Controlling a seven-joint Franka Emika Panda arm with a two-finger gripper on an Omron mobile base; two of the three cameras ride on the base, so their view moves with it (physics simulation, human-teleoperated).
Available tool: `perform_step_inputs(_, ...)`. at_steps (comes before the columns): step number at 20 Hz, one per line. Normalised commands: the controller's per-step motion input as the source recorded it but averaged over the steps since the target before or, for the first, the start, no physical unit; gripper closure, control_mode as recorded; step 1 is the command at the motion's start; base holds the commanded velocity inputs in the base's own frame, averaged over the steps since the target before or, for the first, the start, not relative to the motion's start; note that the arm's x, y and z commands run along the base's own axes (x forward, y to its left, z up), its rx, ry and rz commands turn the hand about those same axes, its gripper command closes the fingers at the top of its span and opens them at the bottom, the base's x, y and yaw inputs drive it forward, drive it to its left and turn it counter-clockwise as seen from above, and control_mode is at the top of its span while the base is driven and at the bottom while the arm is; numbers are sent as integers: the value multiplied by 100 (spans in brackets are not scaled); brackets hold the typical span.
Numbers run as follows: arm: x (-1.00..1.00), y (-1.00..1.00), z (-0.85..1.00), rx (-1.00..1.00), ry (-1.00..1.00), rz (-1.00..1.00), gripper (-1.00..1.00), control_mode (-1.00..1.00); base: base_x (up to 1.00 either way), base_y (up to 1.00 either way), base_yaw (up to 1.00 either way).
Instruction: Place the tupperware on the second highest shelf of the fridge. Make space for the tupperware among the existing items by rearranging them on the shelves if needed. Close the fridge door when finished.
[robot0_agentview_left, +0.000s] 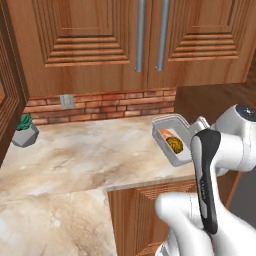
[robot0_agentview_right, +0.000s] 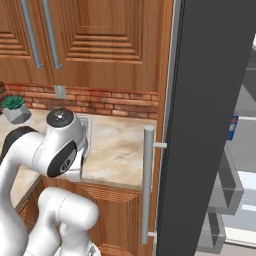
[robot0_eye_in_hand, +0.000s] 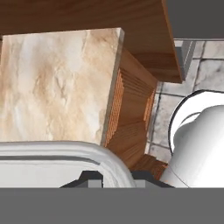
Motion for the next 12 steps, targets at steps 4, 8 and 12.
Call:
perform_step_inputs(4, -8, 37, 42, -1, 11, 0, 100, -100, 0, 0, 0)
perform_step_inputs(8, -3, 16, 25, -4, 15, -3, 100, -100, 0, 0, 0)
perform_step_inputs(12, 0, 0, 2, 0, 0, 0, 100, 100, 0, 0, 0)
